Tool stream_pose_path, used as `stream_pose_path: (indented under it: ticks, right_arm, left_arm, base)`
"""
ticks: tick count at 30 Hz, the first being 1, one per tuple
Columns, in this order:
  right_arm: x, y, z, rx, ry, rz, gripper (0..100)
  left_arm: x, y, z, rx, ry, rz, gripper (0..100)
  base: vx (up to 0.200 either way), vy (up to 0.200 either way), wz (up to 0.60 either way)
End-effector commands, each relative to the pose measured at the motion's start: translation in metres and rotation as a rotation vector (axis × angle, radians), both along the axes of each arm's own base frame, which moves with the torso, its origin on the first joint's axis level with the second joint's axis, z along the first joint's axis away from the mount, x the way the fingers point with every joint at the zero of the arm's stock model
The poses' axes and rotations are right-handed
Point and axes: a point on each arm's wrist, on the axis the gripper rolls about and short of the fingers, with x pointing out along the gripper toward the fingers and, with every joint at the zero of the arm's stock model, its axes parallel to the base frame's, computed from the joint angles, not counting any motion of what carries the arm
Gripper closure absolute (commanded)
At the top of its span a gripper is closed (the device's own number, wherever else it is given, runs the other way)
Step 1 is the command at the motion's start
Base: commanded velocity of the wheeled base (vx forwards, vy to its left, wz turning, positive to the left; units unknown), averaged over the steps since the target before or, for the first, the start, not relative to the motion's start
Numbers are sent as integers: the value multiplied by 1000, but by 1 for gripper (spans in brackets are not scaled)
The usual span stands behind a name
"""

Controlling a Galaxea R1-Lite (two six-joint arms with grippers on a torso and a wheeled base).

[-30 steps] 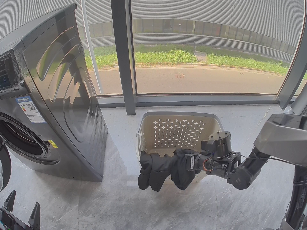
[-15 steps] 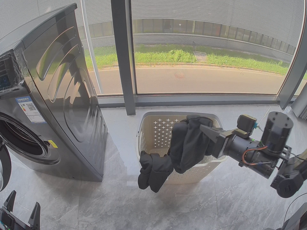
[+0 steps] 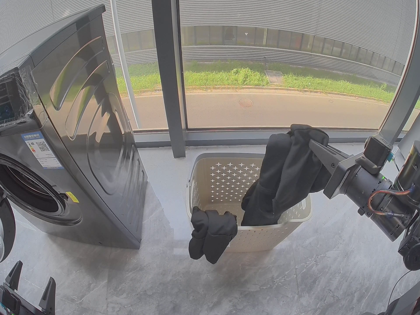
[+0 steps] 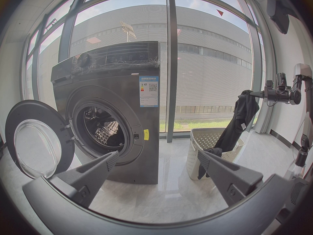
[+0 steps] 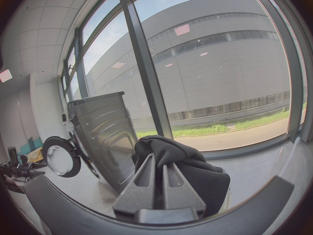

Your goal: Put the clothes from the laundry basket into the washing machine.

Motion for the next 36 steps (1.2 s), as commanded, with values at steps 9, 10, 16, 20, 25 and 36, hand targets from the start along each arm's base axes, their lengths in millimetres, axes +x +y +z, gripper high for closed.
stream_pose_path:
  ticks: [9, 10, 16, 20, 25, 36]
  right_arm:
    - [-1, -7, 0, -12, 17, -59, 100]
    - [-1, -7, -1, -12, 18, -63, 100]
    - [1, -10, -2, -12, 29, -127, 100]
    - [1, -9, -2, -9, 31, -152, 100]
    - [2, -9, -3, -18, 42, -155, 100]
    - [1, -9, 1, 0, 22, -140, 100]
  left_arm:
    - [0, 0, -5, -2, 0, 0, 0]
    - [0, 0, -5, -2, 0, 1, 0]
    - [0, 0, -4, -5, -2, 6, 0]
    - [0, 0, -4, -8, -2, 6, 0]
    - [0, 0, -4, -10, -2, 4, 0]
    - [0, 0, -4, -11, -2, 4, 0]
  base:
    - [-200, 0, 0]
    - [0, 0, 0]
    - [0, 0, 0]
    - [0, 100, 0]
    - [0, 200, 0]
    - [0, 200, 0]
